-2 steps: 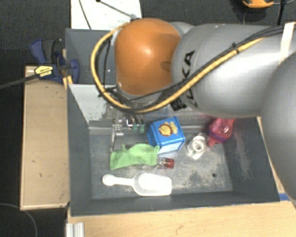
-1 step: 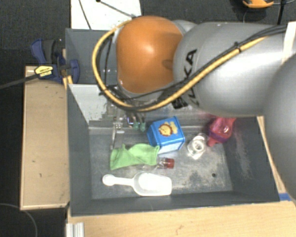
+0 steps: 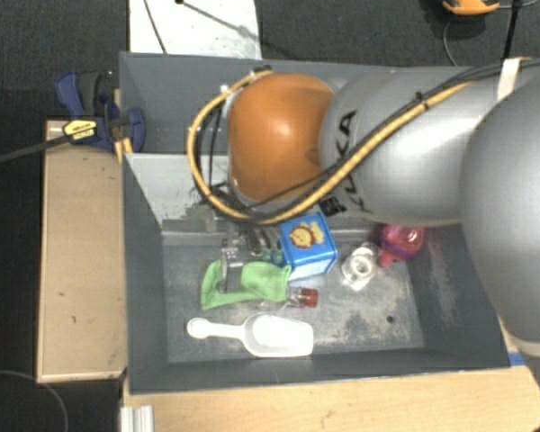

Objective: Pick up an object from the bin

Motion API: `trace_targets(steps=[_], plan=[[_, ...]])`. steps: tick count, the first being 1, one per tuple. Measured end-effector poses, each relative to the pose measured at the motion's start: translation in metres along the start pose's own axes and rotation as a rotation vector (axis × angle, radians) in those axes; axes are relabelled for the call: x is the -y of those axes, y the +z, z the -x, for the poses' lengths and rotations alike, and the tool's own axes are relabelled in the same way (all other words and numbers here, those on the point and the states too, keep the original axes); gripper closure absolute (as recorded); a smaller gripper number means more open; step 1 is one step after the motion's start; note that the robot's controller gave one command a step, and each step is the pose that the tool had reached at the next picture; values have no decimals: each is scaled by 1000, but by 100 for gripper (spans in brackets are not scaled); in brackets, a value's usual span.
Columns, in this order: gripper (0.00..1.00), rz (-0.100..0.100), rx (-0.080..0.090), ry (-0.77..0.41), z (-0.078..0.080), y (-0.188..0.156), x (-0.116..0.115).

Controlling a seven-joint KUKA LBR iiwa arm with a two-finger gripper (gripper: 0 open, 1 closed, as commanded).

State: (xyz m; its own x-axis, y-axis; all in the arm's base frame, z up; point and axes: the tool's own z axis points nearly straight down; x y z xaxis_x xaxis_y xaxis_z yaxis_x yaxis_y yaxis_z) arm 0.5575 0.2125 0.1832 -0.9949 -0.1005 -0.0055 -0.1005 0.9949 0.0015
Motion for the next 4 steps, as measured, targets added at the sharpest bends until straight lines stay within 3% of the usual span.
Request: trace_targets(steps=[1,2,3,4], plan=[[0,0,-5,-198,-14,22,47],[0,-1,-4,36,2,47,68],[0,-1,-7,-181,14,98,54],[100,2,1,5,15,109,40]])
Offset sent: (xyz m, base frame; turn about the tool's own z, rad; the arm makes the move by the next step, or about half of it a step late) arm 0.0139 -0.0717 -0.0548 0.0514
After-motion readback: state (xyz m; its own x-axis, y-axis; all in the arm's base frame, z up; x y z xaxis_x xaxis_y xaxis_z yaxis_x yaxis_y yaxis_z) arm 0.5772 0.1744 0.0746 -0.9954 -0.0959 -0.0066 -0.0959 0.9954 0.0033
